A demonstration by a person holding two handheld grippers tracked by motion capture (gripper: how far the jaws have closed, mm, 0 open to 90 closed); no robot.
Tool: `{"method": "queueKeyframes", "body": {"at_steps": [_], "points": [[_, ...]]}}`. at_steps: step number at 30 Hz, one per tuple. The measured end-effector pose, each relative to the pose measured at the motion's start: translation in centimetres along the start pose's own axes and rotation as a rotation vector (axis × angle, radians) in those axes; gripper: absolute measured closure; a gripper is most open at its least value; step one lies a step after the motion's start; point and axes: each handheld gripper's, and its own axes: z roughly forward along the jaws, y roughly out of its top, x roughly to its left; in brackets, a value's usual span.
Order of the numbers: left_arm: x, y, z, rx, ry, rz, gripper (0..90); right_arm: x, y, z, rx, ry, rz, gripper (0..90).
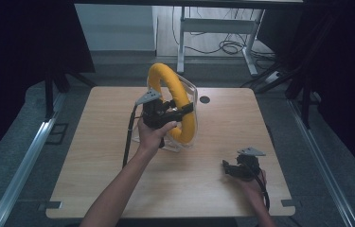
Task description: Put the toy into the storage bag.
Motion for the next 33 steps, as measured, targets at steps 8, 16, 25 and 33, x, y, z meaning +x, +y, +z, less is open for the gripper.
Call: {"method": "queueKeyframes", "body": {"at_steps": [8, 16, 25, 33], "points": [[1.5, -1.0, -1.0, -0.010, 0.054, -0.061, 42.7, 0.0, 0.0, 0.0, -0.001, -0.002, 0.000, 18.0], [1.9, -0.9, -1.5, -0.009, 0.096, -0.061, 41.2, 0.0, 0.0, 0.0, -0.001, -0.002, 0.002, 18.1], [2.2, -1.0, -2.8, 0.006, 0.158, -0.068, 28.5, 0.0, 0.0, 0.0, -0.001, -0.001, 0.001, 18.1], [2.3, -1.4, -4.5, -0.018, 0.190, -0.039, 24.3, 0.0, 0.0, 0.0, -0.001, -0.001, 0.001, 18.1]]}}
